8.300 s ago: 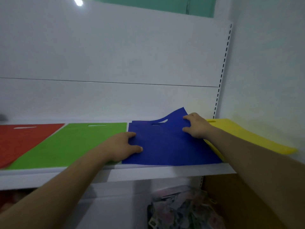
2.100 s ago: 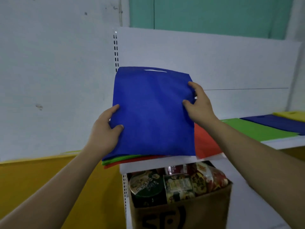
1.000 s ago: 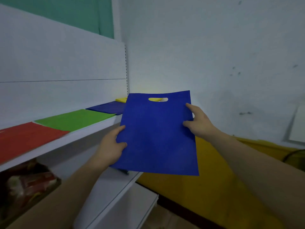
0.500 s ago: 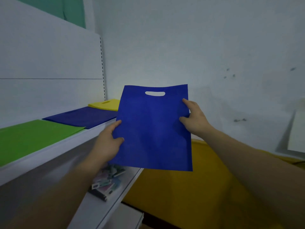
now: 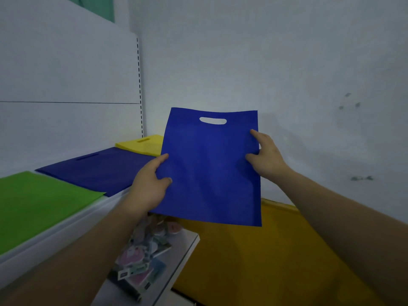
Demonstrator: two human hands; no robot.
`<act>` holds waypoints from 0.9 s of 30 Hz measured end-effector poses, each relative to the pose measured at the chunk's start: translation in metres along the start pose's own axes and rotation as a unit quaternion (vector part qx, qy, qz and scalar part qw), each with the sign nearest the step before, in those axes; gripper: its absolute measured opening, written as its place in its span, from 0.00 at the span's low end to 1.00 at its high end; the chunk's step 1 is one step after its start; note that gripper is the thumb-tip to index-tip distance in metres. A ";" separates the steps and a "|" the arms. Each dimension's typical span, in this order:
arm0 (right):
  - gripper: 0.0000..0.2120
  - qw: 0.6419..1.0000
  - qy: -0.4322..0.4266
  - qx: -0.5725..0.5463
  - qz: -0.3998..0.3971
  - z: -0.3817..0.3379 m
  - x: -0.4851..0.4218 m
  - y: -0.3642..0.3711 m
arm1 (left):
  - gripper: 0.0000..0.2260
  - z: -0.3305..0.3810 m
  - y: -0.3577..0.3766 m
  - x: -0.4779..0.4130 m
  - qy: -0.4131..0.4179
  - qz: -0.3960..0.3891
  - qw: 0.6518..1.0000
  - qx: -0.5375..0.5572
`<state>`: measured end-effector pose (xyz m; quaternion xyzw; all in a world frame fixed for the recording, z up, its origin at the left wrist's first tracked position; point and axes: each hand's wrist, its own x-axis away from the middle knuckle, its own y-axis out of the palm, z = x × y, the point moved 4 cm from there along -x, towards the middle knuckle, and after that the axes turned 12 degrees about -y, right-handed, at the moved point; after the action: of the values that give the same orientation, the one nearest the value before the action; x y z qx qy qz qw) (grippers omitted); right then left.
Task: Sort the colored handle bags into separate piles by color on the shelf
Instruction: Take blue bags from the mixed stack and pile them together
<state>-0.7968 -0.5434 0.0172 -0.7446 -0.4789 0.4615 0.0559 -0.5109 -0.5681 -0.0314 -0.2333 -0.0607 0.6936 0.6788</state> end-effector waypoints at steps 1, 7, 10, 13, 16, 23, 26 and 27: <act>0.31 1.000 -0.002 0.000 -0.004 0.004 -0.005 0.004 | 0.26 -0.002 0.002 -0.005 -0.003 0.000 1.000 0.001; 0.32 0.999 -0.021 -0.015 -0.020 0.033 -0.042 0.020 | 0.26 -0.005 0.015 -0.033 -0.029 0.009 1.000 -0.002; 0.32 0.998 -0.038 -0.031 -0.032 0.052 -0.066 0.022 | 0.26 0.000 0.030 -0.050 -0.036 0.037 0.999 0.000; 0.32 0.997 -0.052 -0.041 -0.040 0.063 -0.088 0.026 | 0.26 0.006 0.039 -0.062 -0.040 0.056 0.998 -0.007; 0.31 0.995 -0.067 -0.064 -0.049 0.077 -0.116 0.028 | 0.26 0.015 0.052 -0.078 -0.046 0.092 0.994 -0.031; 0.29 0.985 -0.103 -0.116 -0.070 0.079 -0.163 0.079 | 0.27 0.020 0.037 -0.084 -0.075 0.173 0.978 -0.094; 0.28 0.979 -0.120 -0.141 -0.085 0.062 -0.173 0.113 | 0.27 0.013 0.011 -0.078 -0.087 0.204 0.968 -0.117; 0.27 0.977 -0.126 -0.149 -0.085 0.054 -0.175 0.125 | 0.26 0.011 0.001 -0.076 -0.091 0.213 0.966 -0.119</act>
<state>-0.7746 -0.7639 0.0318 -0.6372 -0.6071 0.4685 -0.0772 -0.5183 -0.6394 -0.0035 -0.2554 -0.1534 0.8282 0.4747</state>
